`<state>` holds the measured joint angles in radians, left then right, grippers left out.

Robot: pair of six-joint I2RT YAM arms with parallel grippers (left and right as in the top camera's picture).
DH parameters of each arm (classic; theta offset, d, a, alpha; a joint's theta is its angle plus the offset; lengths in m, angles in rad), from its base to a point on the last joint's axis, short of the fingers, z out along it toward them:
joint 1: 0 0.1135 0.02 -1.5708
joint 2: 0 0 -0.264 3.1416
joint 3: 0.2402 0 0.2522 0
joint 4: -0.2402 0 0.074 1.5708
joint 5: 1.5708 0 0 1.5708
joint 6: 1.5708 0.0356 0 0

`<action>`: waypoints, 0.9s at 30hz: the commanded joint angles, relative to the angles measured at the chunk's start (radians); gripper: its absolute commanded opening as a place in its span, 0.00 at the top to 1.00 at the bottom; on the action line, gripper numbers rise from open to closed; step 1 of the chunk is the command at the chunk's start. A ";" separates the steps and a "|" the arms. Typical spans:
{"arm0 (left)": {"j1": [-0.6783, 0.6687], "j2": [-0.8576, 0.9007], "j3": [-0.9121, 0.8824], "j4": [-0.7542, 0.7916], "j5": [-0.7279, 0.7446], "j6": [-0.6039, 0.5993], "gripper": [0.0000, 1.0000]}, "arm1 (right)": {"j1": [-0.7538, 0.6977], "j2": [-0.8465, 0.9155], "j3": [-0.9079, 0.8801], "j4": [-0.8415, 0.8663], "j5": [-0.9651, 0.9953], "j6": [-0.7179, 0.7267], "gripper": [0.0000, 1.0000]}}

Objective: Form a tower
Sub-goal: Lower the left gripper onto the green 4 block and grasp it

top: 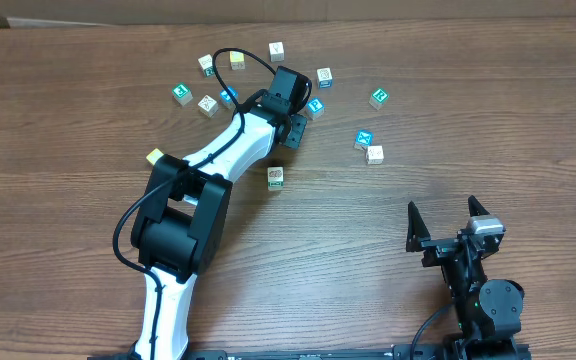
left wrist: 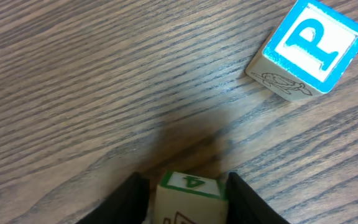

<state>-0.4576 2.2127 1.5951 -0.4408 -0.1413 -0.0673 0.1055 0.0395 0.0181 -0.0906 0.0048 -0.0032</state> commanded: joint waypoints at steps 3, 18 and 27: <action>-0.001 0.001 0.009 0.000 0.010 0.012 0.77 | 0.005 0.003 -0.010 0.006 0.000 0.003 0.00; -0.001 -0.121 0.155 -0.195 -0.029 -0.018 0.83 | 0.005 0.003 -0.010 0.006 0.000 0.003 0.00; -0.001 -0.352 0.155 -0.378 -0.019 -0.243 0.84 | 0.005 0.003 -0.010 0.006 0.000 0.003 0.00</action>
<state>-0.4576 1.9587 1.7184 -0.7780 -0.1566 -0.1772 0.1055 0.0395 0.0181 -0.0898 0.0044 -0.0032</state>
